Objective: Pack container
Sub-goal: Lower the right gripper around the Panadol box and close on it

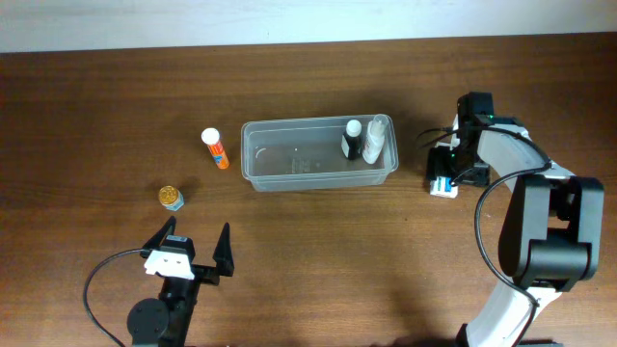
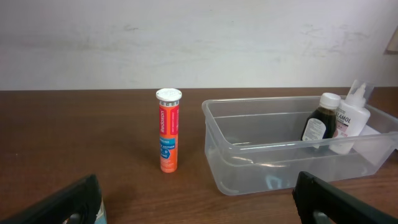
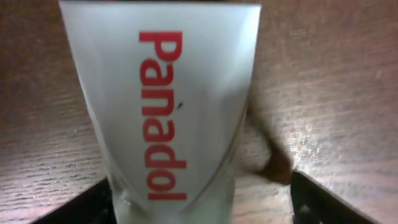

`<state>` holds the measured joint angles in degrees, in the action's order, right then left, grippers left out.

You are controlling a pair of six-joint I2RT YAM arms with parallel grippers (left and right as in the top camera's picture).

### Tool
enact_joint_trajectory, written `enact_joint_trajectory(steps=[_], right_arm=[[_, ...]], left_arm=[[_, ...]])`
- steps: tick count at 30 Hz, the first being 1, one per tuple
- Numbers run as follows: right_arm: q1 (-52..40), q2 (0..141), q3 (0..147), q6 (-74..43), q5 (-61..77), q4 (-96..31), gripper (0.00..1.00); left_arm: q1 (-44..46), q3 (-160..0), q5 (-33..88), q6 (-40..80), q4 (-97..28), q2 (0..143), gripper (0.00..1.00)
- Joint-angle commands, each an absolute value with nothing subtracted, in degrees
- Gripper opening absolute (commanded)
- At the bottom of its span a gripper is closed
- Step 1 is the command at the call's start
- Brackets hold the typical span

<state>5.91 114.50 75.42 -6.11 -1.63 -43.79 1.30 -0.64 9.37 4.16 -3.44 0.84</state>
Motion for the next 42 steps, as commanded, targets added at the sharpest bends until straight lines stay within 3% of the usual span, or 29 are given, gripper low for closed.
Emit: enact_joint_trajectory(steps=[1, 15, 27, 42], right_arm=[[5.6, 115.2, 74.8, -6.2, -1.7, -43.2, 0.7], [5.7, 115.1, 75.0, -6.2, 0.8, -42.3, 0.38], [5.7, 115.1, 80.4, -6.2, 0.8, -47.6, 0.41], [5.6, 114.6, 108.0, -6.2, 8.8, -74.5, 0.41]], left_arm=[[1.0, -0.5, 9.0, 4.5, -3.7, 0.3, 0.99], [1.0, -0.5, 9.0, 4.5, -3.7, 0.3, 0.99], [1.0, -0.5, 9.0, 4.5, -3.7, 0.3, 0.99], [1.0, -0.5, 9.0, 4.5, -3.7, 0.3, 0.99]])
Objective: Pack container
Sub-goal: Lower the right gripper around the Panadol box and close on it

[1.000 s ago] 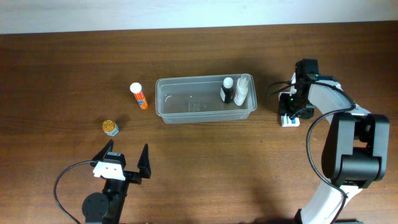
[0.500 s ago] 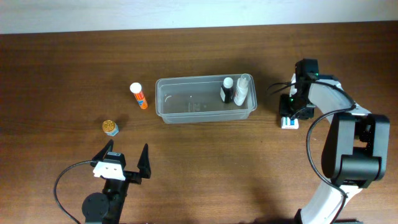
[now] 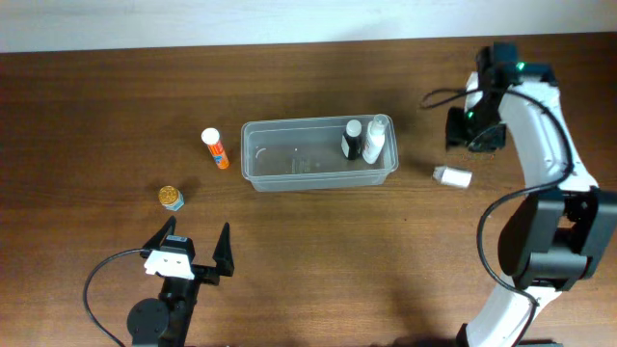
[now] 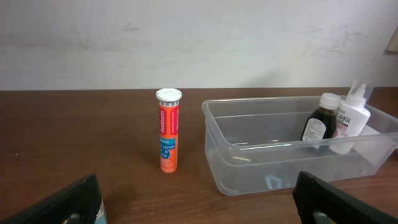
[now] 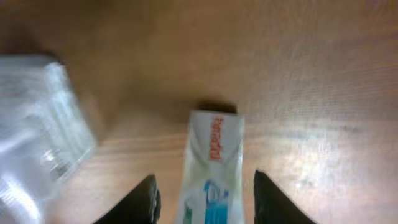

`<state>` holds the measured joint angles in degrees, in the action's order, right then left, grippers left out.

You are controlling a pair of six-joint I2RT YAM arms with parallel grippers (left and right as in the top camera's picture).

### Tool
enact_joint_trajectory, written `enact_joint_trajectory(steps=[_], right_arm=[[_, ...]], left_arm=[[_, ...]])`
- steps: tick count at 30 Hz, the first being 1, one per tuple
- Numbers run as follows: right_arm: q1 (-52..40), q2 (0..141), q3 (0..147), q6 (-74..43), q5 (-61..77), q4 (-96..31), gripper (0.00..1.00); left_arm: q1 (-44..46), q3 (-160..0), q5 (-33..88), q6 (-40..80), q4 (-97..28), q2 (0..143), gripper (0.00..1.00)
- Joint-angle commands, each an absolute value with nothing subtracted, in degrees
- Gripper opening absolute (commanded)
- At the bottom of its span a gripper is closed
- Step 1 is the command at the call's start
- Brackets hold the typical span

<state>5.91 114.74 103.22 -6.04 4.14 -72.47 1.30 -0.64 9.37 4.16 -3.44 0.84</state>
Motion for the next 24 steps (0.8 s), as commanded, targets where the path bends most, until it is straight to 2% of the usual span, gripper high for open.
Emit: enact_joint_trajectory(steps=[1, 5, 12, 24], right_arm=[[5.6, 114.4, 110.1, -6.2, 10.2, -76.2, 0.42], [5.7, 113.4, 115.6, -6.3, 9.9, -81.4, 0.42], [5.7, 113.6, 110.8, -9.8, 5.1, -83.0, 0.43], [5.7, 113.6, 87.8, -12.4, 5.3, -68.7, 0.48]], left_arm=[[1.0, -0.5, 9.0, 4.5, -3.7, 0.3, 1.0], [1.0, -0.5, 9.0, 4.5, -3.7, 0.3, 0.99], [1.0, -0.5, 9.0, 4.5, -3.7, 0.3, 0.99], [1.0, -0.5, 9.0, 4.5, -3.7, 0.3, 0.99]])
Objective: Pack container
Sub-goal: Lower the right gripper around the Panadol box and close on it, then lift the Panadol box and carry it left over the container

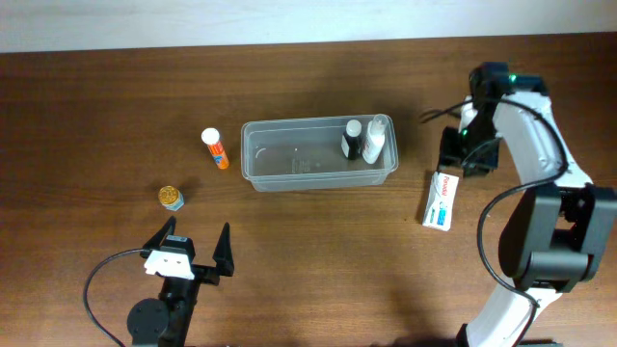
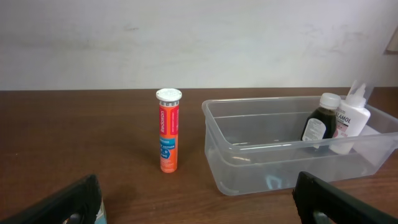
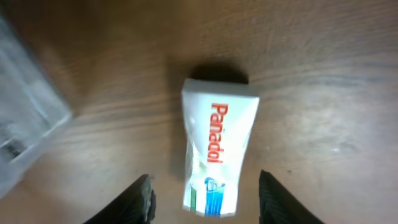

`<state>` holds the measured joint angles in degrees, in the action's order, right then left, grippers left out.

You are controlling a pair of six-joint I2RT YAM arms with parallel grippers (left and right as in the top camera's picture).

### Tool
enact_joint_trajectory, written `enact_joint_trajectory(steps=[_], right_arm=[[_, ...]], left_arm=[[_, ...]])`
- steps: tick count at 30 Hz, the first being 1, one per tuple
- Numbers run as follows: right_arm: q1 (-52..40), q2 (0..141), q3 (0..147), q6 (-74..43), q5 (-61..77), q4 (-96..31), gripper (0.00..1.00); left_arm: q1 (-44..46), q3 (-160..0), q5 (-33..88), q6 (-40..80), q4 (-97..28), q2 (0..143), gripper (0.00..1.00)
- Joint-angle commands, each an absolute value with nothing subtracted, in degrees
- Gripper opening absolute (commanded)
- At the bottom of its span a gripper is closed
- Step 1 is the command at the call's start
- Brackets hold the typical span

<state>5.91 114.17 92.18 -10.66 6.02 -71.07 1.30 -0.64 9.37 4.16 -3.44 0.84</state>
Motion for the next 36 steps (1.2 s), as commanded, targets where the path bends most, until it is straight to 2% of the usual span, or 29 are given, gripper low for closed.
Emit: enact_joint_trajectory(steps=[1, 6, 21, 24, 30, 31, 36], right_arm=[[5.7, 113.6, 86.1, -12.5, 5.3, -67.2, 0.48], [5.7, 113.6, 78.9, -12.5, 5.3, -60.3, 0.49], [5.7, 113.6, 72.7, -14.3, 4.2, -52.2, 0.48], [5.7, 113.6, 72.8, -14.3, 4.3, -51.4, 0.41], [5.7, 113.6, 75.0, -14.3, 4.3, -52.6, 0.36], [5.7, 113.6, 76.3, -14.3, 4.5, -53.6, 0.31], [5.7, 113.6, 81.3, -14.2, 4.4, -57.9, 0.33]], left_arm=[[1.0, -0.5, 9.0, 4.5, -3.7, 0.3, 0.99], [1.0, -0.5, 9.0, 4.5, -3.7, 0.3, 0.99], [1.0, -0.5, 9.0, 4.5, -3.7, 0.3, 0.99], [1.0, -0.5, 9.0, 4.5, -3.7, 0.3, 0.99], [1.0, -0.5, 9.0, 4.5, -3.7, 0.3, 0.99], [1.0, -0.5, 9.0, 4.5, -3.7, 0.3, 0.99], [1.0, -0.5, 9.0, 4.5, -3.7, 0.3, 0.99]])
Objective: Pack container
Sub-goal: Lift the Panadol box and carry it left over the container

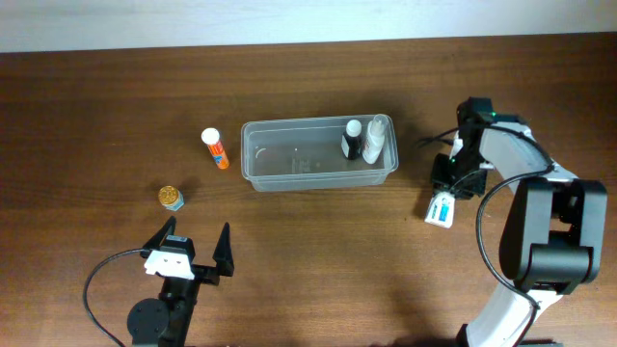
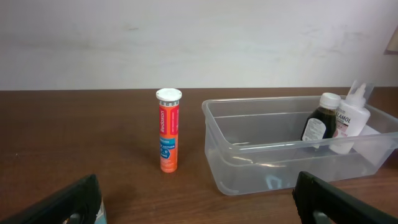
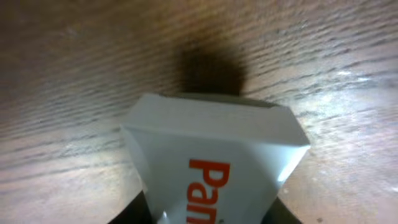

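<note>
A clear plastic container (image 1: 289, 159) stands mid-table, holding a dark bottle (image 1: 352, 141) and a white bottle (image 1: 378, 138) at its right end. To its right lies a white Panadol box (image 1: 441, 209). My right gripper (image 1: 450, 183) is down over the box's upper end. In the right wrist view the box (image 3: 211, 149) fills the gap, and both dark fingers of that gripper (image 3: 208, 214) press its sides. An orange tube (image 1: 215, 148) stands left of the container. My left gripper (image 1: 189, 253) is open near the front edge, holding nothing.
A small jar with a gold lid (image 1: 171, 198) sits left of the orange tube, toward the front. In the left wrist view the orange tube (image 2: 168, 130) and the container (image 2: 292, 149) stand before a pale wall.
My right gripper was above and clear of the box's upper end. It is now lower and nearer the front, with its fingers on both sides of the box. The left arm has not moved.
First my right gripper stood wide around the Panadol box right of the container. Then it was farther back, off the box. Then the box lay flat slightly nearer the front, with the gripper above it. Now the gripper grips the box's end.
</note>
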`<state>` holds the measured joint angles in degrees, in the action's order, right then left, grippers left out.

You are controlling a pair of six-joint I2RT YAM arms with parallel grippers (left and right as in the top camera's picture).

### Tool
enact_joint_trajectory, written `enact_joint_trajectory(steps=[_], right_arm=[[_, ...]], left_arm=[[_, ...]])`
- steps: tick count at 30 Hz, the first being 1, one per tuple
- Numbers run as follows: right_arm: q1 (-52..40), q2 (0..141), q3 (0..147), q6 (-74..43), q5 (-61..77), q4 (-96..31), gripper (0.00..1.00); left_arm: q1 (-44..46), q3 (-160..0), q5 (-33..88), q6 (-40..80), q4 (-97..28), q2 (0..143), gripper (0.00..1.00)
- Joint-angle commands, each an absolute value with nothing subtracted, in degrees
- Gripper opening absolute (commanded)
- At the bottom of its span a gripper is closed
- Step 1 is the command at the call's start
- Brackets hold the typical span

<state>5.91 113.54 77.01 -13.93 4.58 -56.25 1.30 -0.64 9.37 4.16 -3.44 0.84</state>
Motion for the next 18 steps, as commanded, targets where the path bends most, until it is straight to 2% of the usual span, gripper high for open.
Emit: enact_joint_trajectory(steps=[1, 12, 18], right_arm=[[5.7, 113.6, 82.8, -14.2, 4.4, -59.3, 0.33], [4.7, 113.5, 110.2, -13.2, 7.9, -81.3, 0.36], [-1.0, 113.1, 121.5, -12.3, 10.3, -88.5, 0.36]], left_arm=[[1.0, -0.5, 9.0, 4.5, -3.7, 0.3, 0.99], [1.0, -0.5, 9.0, 4.5, -3.7, 0.4, 0.99], [1.0, -0.5, 9.0, 4.5, -3.7, 0.4, 0.99]])
